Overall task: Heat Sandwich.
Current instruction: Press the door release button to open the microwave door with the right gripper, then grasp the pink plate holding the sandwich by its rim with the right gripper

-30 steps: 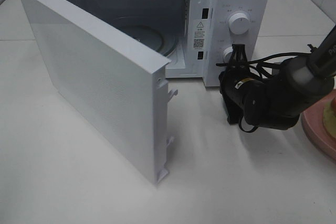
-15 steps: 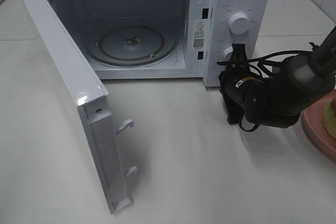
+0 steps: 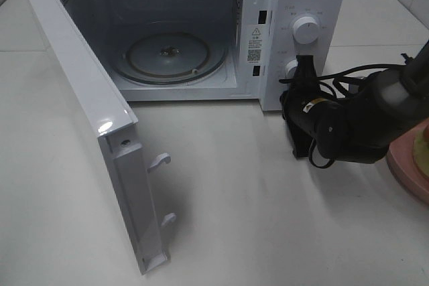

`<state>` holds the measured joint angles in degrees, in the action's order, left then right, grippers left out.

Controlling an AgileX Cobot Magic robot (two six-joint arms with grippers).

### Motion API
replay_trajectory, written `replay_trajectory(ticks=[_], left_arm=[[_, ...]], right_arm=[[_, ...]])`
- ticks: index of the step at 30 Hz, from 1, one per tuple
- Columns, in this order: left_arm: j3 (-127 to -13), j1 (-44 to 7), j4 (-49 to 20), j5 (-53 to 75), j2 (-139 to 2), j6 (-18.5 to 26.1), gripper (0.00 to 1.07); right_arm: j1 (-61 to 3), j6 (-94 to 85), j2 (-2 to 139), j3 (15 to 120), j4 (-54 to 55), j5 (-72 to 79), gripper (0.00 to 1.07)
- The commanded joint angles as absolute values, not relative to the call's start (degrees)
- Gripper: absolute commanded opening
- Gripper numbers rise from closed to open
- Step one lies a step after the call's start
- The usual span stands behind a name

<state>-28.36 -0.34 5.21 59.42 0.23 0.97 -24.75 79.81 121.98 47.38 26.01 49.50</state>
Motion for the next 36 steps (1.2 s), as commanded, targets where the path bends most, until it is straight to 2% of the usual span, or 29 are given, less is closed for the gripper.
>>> replay_trajectory(ticks=[1, 18, 25, 36], left_arm=[[-28.25, 0.06, 5.10, 58.38, 1.83, 0.74, 1.04], [-28.25, 0.06, 5.10, 58.38, 1.83, 0.74, 1.04], [-28.25, 0.06, 5.10, 58.38, 1.83, 0.74, 1.04], [-28.25, 0.06, 5.10, 58.38, 1.83, 0.74, 1.04]], right_arm=[[-24.18, 79.13, 118.43, 45.55, 22.52, 50.71, 0.01], [-24.18, 70.87, 106.57, 34.84, 18.45, 37.99, 0.02], [-24.18, 54.83, 98.03, 34.21, 18.45, 19.19, 0.04], [-24.06, 33.52, 90.07, 34.21, 18.45, 3.27, 0.08]])
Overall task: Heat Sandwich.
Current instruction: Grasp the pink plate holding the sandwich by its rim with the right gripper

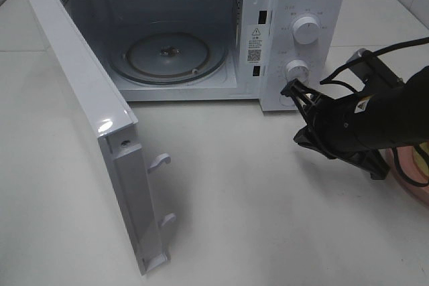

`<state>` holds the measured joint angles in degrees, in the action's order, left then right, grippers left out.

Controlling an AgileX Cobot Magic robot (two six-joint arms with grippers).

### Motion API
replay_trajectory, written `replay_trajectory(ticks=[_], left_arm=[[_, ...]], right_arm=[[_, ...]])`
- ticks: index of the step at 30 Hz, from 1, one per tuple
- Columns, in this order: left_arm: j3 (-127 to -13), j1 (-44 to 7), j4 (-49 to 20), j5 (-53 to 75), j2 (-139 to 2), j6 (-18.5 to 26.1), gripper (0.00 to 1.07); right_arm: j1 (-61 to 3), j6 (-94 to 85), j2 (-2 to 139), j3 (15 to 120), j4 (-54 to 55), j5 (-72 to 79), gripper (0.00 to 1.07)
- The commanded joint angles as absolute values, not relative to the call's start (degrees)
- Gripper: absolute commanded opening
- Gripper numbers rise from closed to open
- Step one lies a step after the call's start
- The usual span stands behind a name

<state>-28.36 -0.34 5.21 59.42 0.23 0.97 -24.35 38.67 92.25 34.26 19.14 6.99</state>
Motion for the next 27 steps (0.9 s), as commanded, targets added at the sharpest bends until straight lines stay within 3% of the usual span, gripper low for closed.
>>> replay_trajectory(ticks=[1, 18, 27], left_arm=[[-28.25, 0.06, 5.10, 58.38, 1.83, 0.74, 1.04], [-28.25, 0.06, 5.10, 58.38, 1.83, 0.74, 1.04], [-28.25, 0.06, 5.10, 58.38, 1.83, 0.74, 1.04]], right_arm=[[-24.06, 33.52, 90.07, 34.21, 18.45, 3.27, 0.08], [-24.06, 6.88, 84.74, 37.47, 17.53, -23.89, 0.14], [-24.06, 3.95, 84.74, 43.32, 5.10, -39.36, 0.18]])
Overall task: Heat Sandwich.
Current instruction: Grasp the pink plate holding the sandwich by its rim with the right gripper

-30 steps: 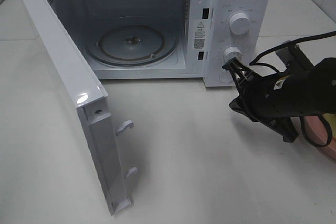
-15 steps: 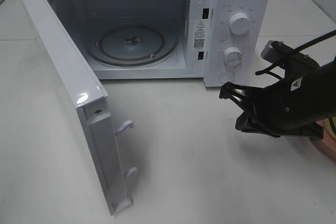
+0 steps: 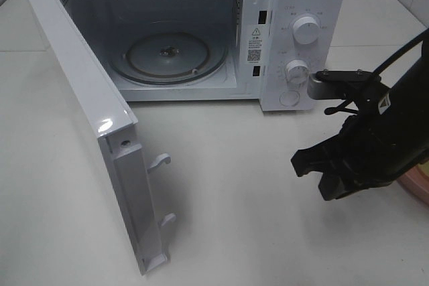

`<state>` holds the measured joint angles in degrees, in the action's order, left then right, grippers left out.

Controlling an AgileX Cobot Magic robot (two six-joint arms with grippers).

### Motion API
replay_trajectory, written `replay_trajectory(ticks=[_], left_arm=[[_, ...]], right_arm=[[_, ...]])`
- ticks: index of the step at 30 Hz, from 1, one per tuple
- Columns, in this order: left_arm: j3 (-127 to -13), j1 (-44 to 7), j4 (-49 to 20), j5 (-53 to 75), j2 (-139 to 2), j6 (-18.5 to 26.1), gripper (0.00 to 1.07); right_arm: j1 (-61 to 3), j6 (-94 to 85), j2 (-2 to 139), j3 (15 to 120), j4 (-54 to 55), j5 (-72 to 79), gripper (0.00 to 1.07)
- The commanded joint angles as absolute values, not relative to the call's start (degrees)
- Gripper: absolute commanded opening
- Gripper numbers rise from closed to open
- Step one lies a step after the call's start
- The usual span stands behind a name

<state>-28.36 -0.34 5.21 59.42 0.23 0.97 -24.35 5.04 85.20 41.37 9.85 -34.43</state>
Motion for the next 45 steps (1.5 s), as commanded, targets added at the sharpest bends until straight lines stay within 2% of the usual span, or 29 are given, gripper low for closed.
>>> replay_trajectory(ticks=[1, 5, 12, 17, 21, 22, 23, 24, 25, 26, 28, 29, 45], left_arm=[[-28.25, 0.06, 5.10, 58.38, 1.83, 0.74, 1.04], [-28.25, 0.06, 5.10, 58.38, 1.83, 0.74, 1.04], [-28.25, 0.06, 5.10, 58.38, 1.83, 0.74, 1.04], [-28.25, 0.06, 5.10, 58.38, 1.83, 0.74, 1.04], [-28.25, 0.06, 5.10, 58.38, 1.83, 0.74, 1.04], [-28.25, 0.06, 5.10, 58.38, 1.83, 0.74, 1.04], [-28.25, 0.06, 5.10, 58.38, 1.83, 0.74, 1.04], [-28.25, 0.06, 5.10, 58.38, 1.83, 0.74, 1.04], [-28.25, 0.06, 5.10, 58.38, 1.83, 0.74, 1.04], [-28.25, 0.06, 5.10, 58.38, 1.83, 0.74, 1.04], [-28.25, 0.06, 5.10, 58.38, 1.83, 0.74, 1.04], [-28.25, 0.06, 5.10, 58.38, 1.83, 0.74, 1.04], [-28.25, 0.06, 5.10, 58.38, 1.83, 0.74, 1.04]], right_arm=[[-24.01, 3.90, 84.74, 44.81, 2.29, -42.23, 0.19], [-22.57, 2.58, 84.74, 47.27, -0.63, -46.18, 0.19], [-16.16, -2.01, 84.74, 50.08, -1.49, -48.93, 0.22], [-10.94, -2.52, 84.74, 50.71, -1.72, -48.70, 0.31], [-7.16, -2.75, 84.74, 50.71, -3.44, -48.53, 0.53], [-7.16, -2.75, 84.74, 50.71, -3.44, -48.53, 0.53], [-6.65, -2.75, 84.74, 50.71, -3.72, -48.47, 0.60], [-6.13, -2.75, 84.74, 50.71, -4.13, -48.19, 0.73], [-6.02, -2.75, 84.74, 50.71, -4.13, -47.90, 0.79], [-6.02, -2.75, 84.74, 50.71, -4.13, -47.90, 0.79], [-6.02, -2.69, 84.74, 50.71, -4.81, -46.35, 0.95], [-6.02, -2.46, 84.74, 50.71, -4.76, -45.95, 0.97], [-6.02, 1.26, 92.36, 50.71, -7.56, -42.17, 0.94]])
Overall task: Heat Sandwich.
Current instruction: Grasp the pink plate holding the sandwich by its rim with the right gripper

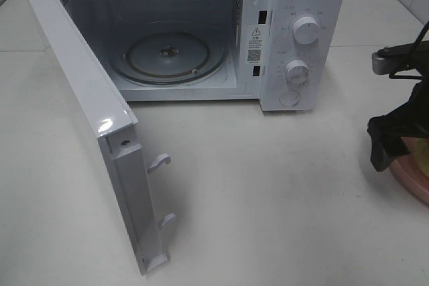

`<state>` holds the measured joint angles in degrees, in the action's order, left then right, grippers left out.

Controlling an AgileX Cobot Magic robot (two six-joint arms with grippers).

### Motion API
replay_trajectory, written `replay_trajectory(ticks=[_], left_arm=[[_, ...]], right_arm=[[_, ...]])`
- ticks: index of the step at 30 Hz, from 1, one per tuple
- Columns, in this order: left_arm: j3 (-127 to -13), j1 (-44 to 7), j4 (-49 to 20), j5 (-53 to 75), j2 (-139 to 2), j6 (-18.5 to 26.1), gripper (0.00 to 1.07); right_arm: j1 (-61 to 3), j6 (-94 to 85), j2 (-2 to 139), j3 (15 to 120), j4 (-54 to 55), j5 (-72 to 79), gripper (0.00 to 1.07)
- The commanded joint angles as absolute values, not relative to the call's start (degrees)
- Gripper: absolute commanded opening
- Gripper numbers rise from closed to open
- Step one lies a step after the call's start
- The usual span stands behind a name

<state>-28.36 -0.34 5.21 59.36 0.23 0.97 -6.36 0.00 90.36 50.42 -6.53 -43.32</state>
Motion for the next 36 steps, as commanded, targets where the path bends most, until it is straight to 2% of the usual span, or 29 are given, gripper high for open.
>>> replay_trajectory(ticks=[1, 19, 29, 31, 33, 34, 36], left_arm=[[-28.25, 0.06, 5.10, 58.38, 1.83, 0.74, 1.04], [-28.25, 0.06, 5.10, 58.38, 1.83, 0.74, 1.04], [-28.25, 0.06, 5.10, 58.38, 1.83, 0.74, 1.04], [-28.25, 0.06, 5.10, 58.38, 1.83, 0.74, 1.04], [-28.25, 0.06, 5.10, 58.38, 1.83, 0.74, 1.04], [-28.25, 0.06, 5.10, 58.38, 1.83, 0.74, 1.04], [-28.25, 0.06, 5.10, 58.38, 1.83, 0.74, 1.04]], right_arm=[[-6.02, 1.26, 93.74, 50.71, -7.56, -41.42, 0.94], [-6.02, 4.47, 103.53, 50.71, -10.49, -34.84, 0.89], [-6.02, 4.70, 104.39, 50.71, -10.49, -33.69, 0.86], [-6.02, 4.70, 104.39, 50.71, -10.49, -33.80, 0.84], [-6.02, 4.70, 104.39, 50.71, -10.49, -34.03, 0.73], [-6.02, 4.70, 104.39, 50.71, -10.49, -34.03, 0.73], [-6.02, 4.70, 104.39, 50.71, -10.71, -34.32, 0.63]])
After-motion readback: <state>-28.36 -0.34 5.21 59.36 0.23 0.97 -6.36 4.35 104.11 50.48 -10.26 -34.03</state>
